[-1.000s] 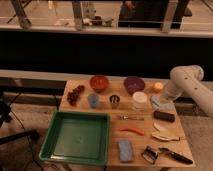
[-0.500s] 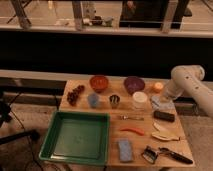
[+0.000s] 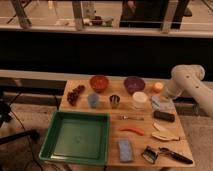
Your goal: Place eraser in paper cup
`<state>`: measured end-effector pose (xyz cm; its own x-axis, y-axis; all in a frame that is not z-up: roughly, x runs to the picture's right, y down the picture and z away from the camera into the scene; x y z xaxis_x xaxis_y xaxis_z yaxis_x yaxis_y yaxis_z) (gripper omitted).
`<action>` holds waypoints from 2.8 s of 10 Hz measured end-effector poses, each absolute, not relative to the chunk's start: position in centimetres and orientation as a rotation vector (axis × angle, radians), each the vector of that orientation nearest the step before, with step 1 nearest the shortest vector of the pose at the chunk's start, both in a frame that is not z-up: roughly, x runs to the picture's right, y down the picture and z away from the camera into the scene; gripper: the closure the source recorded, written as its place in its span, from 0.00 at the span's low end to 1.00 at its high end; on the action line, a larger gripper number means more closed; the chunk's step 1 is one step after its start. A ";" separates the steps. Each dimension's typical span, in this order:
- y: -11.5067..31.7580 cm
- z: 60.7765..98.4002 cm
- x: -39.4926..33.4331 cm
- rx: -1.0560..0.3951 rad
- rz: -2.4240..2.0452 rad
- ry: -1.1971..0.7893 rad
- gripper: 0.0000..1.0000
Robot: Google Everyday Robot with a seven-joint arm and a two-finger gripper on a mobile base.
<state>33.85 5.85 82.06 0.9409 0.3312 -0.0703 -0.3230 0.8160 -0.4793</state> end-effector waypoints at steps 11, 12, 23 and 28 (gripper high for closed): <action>6.9 81.6 33.4 -0.507 0.291 0.079 0.20; 7.0 81.5 33.6 -0.506 0.296 0.084 0.20; 7.9 80.2 37.6 -0.459 0.548 0.014 0.20; 9.6 80.6 36.9 -0.415 0.489 0.059 0.20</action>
<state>36.95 9.60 80.61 0.8829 0.4440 -0.1528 -0.4676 0.8015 -0.3728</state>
